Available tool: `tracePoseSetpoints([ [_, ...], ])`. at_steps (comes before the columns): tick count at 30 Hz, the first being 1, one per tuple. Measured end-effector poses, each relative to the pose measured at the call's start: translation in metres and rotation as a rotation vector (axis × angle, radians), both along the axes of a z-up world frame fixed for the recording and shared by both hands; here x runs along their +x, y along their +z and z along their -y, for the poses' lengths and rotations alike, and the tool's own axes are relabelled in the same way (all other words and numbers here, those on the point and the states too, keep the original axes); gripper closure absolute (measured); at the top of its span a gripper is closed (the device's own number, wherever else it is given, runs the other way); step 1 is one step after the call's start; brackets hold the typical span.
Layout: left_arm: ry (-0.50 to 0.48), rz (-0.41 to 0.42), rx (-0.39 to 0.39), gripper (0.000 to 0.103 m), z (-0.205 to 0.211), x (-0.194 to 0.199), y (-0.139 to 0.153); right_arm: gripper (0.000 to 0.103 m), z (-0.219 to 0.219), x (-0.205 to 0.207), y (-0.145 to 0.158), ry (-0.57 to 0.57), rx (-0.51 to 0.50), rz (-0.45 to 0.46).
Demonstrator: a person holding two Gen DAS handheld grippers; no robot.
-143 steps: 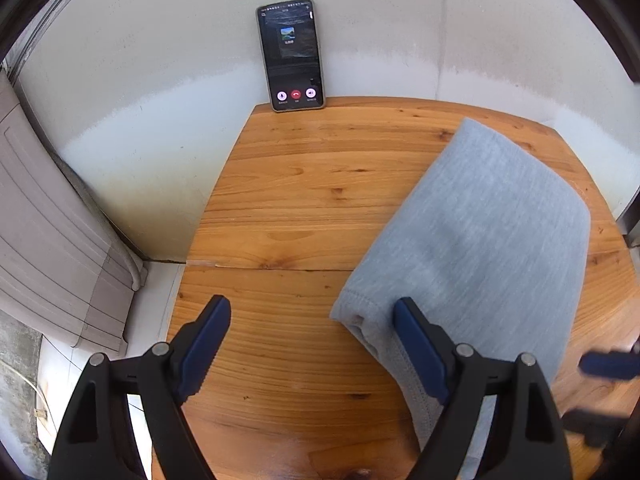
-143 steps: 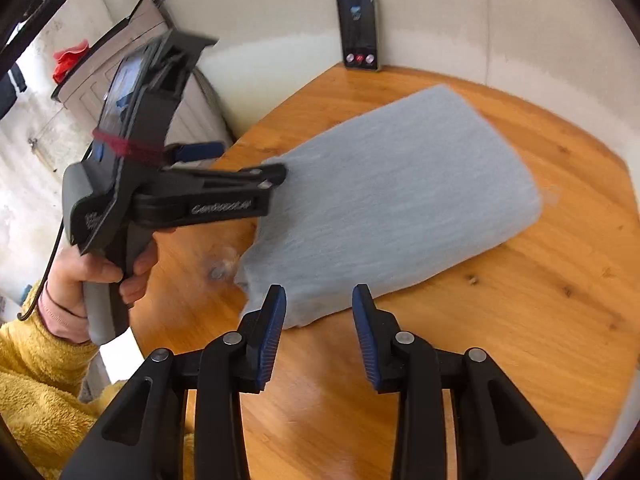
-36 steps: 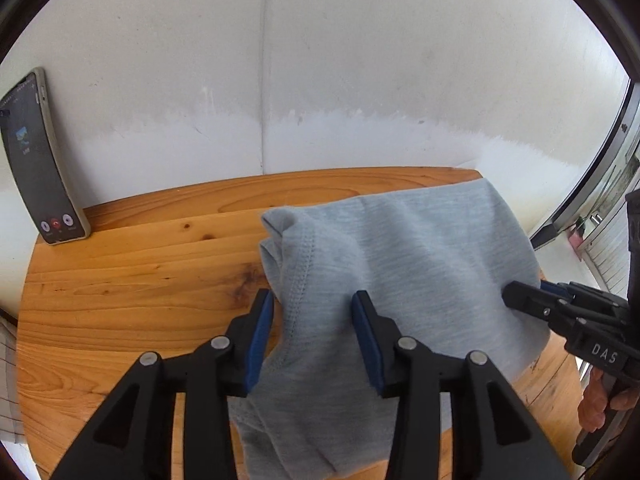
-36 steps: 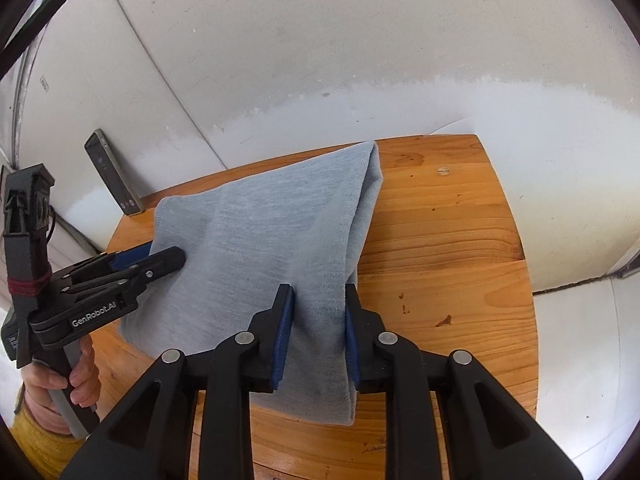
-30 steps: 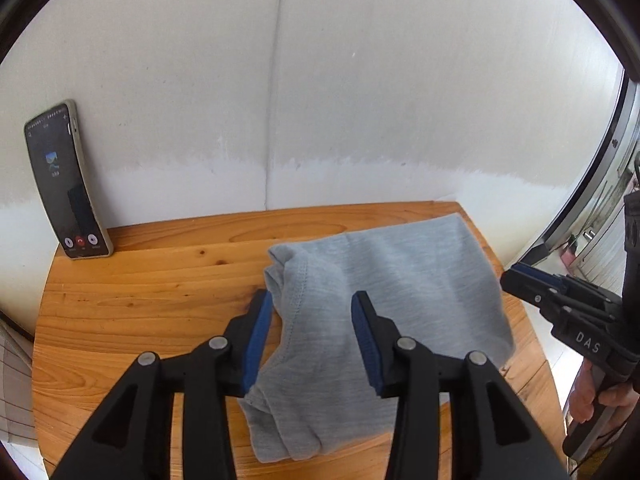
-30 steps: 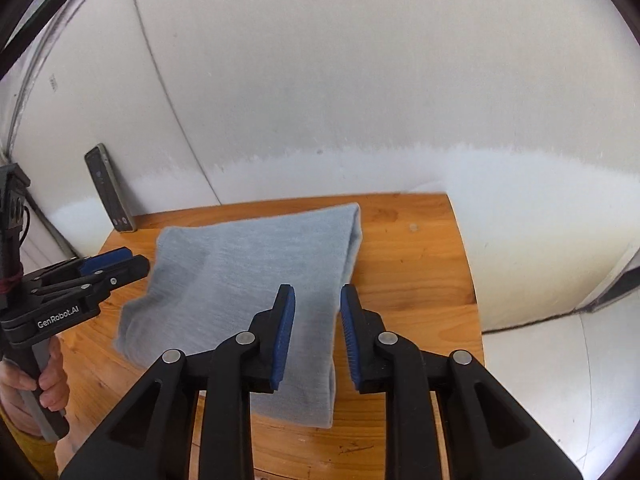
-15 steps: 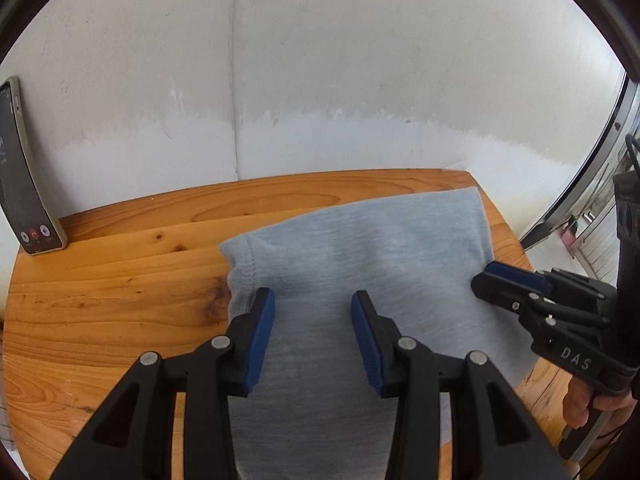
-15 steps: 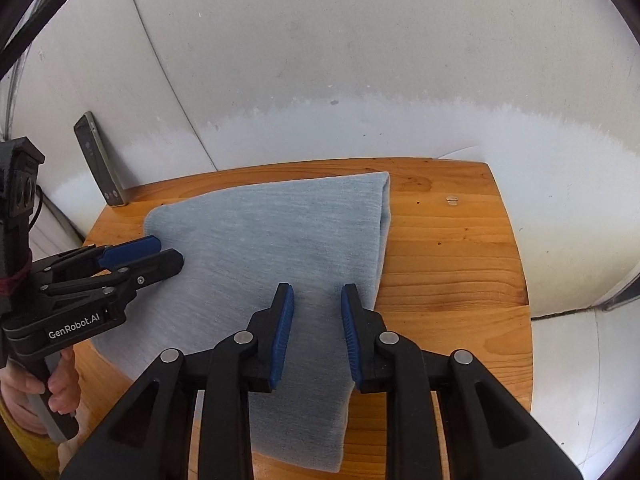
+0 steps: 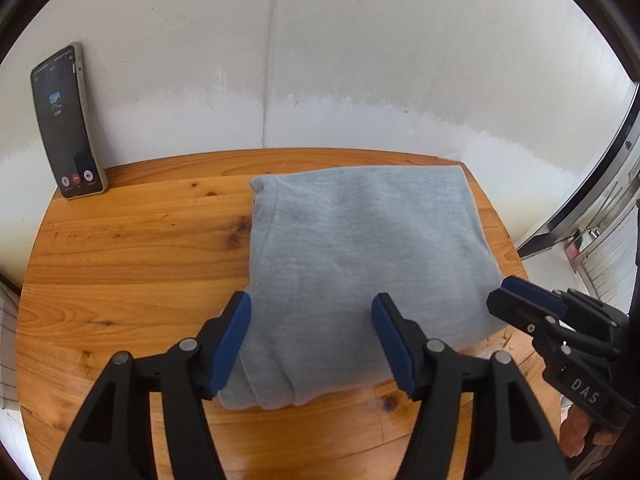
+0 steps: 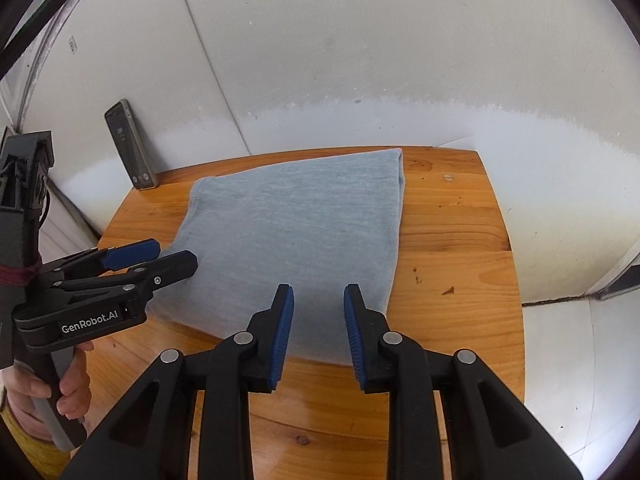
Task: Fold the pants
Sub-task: 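Withdraw both open grippers from the folded sweatpants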
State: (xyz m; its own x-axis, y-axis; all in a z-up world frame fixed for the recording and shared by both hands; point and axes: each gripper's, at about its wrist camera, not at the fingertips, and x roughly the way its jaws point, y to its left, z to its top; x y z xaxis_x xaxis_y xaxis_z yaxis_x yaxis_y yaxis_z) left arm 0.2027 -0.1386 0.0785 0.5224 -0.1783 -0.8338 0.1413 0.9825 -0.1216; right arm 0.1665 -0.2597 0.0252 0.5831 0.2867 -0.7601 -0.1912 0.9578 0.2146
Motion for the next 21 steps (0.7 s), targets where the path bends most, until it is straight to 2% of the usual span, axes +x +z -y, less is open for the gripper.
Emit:
tracePoseSetpoints([
  [3, 0.017, -0.005, 0.028, 0.029, 0.003, -0.012, 0.0, 0.067, -0.006, -0.013, -0.001, 0.0, -0.01, -0.002],
  [6, 0.043, -0.006, 0.071, 0.024, 0.003, -0.026, -0.001, 0.066, -0.011, -0.025, -0.005, 0.009, -0.013, -0.013],
  [13, 0.062, -0.034, 0.105, 0.023, 0.005, -0.051, -0.011, 0.066, -0.016, -0.042, -0.016, -0.016, -0.085, -0.012],
  [21, 0.064, -0.079, 0.095, 0.023, 0.013, -0.061, -0.026, 0.066, -0.017, -0.041, -0.029, -0.042, -0.134, -0.025],
])
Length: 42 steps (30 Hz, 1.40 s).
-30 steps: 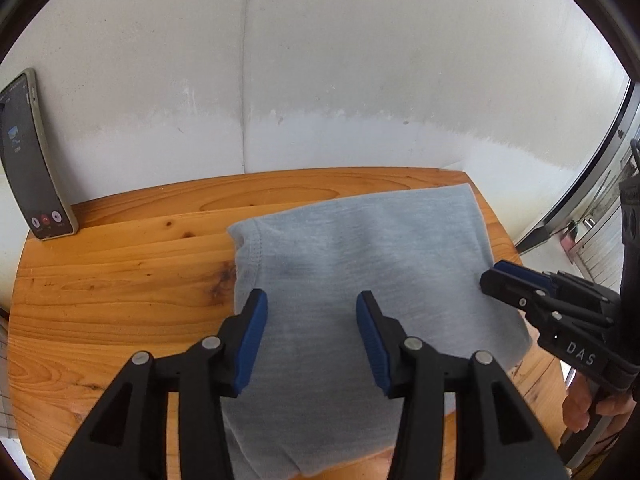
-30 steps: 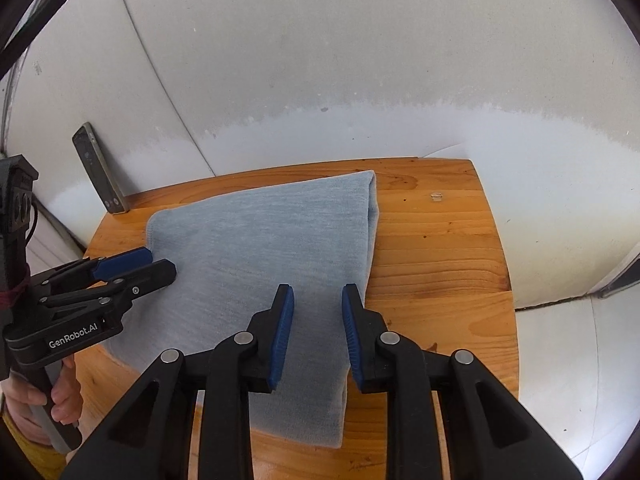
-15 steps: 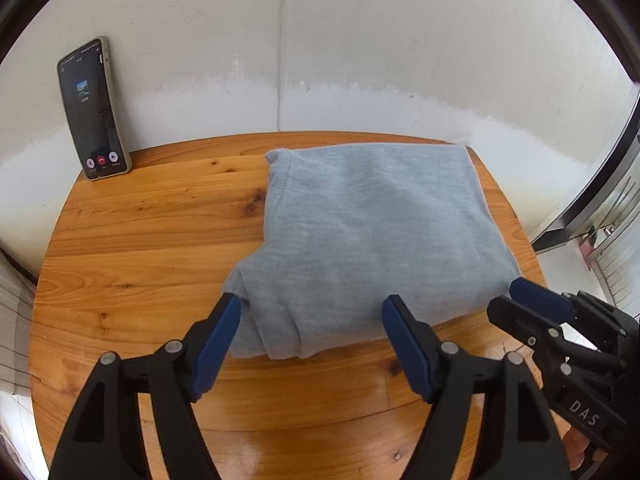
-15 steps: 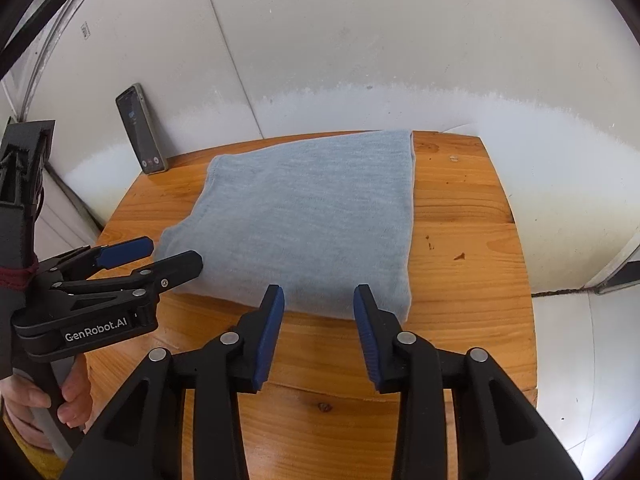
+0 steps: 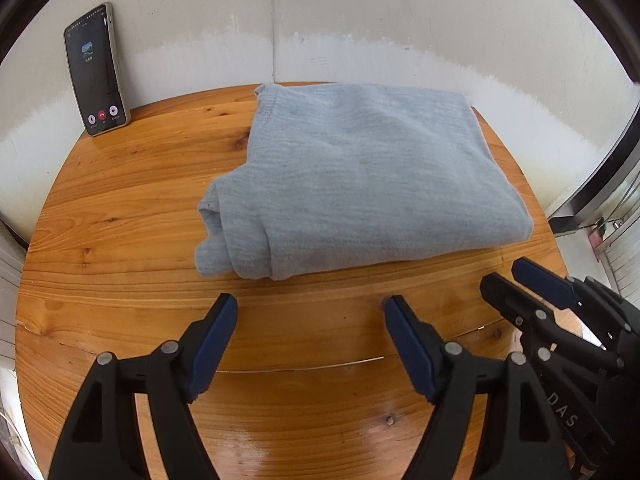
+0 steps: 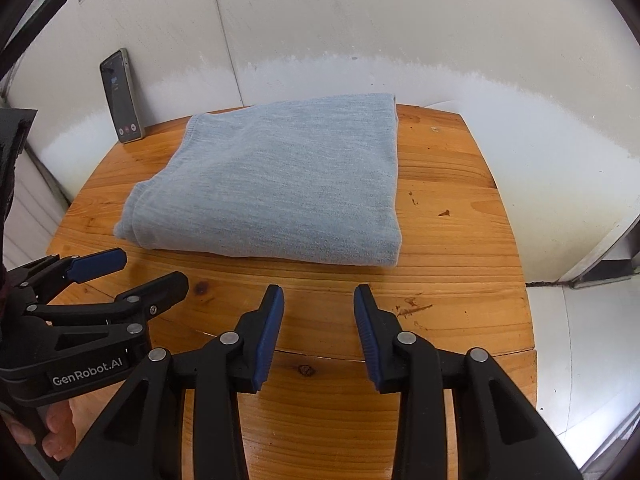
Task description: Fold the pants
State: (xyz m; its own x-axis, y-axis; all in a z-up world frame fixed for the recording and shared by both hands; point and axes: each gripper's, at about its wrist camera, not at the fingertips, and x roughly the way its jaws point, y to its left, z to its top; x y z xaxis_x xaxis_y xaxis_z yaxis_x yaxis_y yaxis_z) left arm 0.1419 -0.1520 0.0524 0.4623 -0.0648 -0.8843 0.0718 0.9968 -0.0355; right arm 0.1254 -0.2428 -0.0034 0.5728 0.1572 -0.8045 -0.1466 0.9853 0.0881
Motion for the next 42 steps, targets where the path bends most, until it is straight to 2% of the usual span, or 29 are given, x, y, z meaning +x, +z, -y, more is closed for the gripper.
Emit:
tracePoseSetpoints([
  [4, 0.005, 0.008, 0.031, 0.022, 0.0043, -0.0003, -0.0025, 0.066, -0.0025, 0.0042, -0.0035, -0.01, -0.024, -0.001],
  [13, 0.021, 0.015, 0.045, 0.017, 0.0059, 0.002, -0.005, 0.066, -0.008, 0.0091, -0.0068, -0.013, -0.073, 0.029],
  [19, 0.033, 0.023, 0.045, 0.015, 0.0035, 0.0035, -0.0057, 0.064, -0.0072, 0.0056, -0.0085, -0.03, -0.066, 0.079],
  [42, 0.046, 0.035, 0.043, 0.014, -0.0015, 0.0057, -0.0072, 0.063, -0.0059, 0.0063, -0.0086, -0.029, -0.064, 0.079],
])
